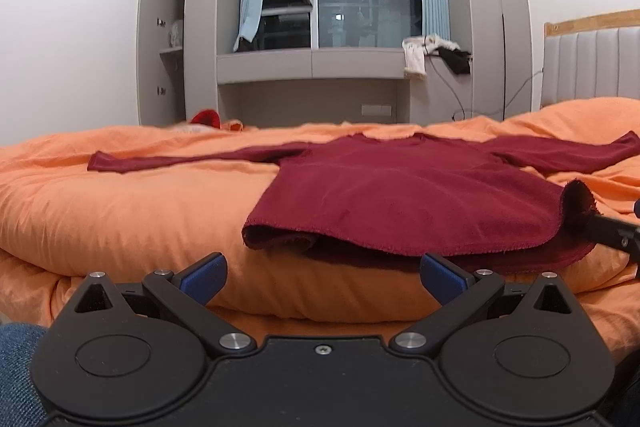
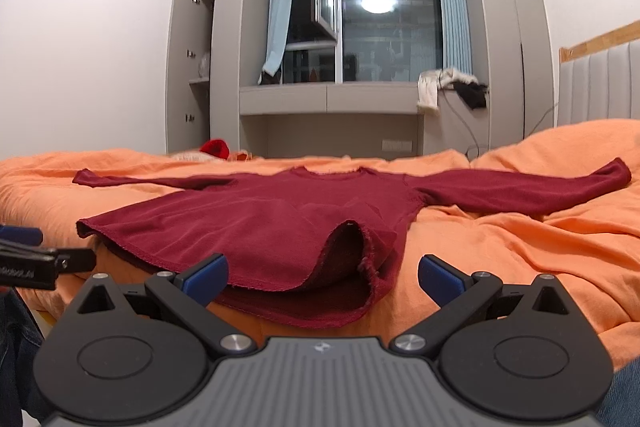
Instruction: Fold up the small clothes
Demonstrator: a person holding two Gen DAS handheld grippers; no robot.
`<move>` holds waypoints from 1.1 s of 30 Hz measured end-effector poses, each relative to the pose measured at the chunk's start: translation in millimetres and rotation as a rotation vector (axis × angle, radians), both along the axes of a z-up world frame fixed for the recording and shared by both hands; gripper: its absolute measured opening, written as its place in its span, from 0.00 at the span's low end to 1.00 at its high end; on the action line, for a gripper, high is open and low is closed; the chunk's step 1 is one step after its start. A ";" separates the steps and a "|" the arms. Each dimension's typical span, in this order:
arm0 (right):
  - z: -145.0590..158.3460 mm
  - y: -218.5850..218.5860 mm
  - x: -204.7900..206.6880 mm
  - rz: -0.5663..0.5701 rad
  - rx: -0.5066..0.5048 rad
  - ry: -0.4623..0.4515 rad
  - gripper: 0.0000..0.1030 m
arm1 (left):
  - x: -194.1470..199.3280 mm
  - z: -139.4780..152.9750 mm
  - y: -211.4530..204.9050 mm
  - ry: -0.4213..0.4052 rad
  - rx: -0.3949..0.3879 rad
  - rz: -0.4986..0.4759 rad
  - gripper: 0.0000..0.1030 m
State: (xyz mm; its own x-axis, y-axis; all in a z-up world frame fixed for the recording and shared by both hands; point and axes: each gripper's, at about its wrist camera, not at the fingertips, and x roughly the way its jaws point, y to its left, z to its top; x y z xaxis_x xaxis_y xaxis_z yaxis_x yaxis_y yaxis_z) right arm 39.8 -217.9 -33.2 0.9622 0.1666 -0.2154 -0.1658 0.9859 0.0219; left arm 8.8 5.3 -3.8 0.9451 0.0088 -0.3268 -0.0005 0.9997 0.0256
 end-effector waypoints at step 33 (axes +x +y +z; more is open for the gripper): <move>12.1 -76.5 114.8 0.140 -0.244 0.391 1.00 | 230.7 48.8 -49.9 0.168 0.012 -0.167 1.00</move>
State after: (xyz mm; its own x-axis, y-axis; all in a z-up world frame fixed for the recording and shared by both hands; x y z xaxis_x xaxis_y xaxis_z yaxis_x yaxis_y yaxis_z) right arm 154.6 -294.5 -21.1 0.7733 0.1884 -0.6054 -0.3229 0.9388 -0.1202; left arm 239.5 -44.6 45.0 0.8661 -0.1383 -0.4804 0.1703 0.9851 0.0234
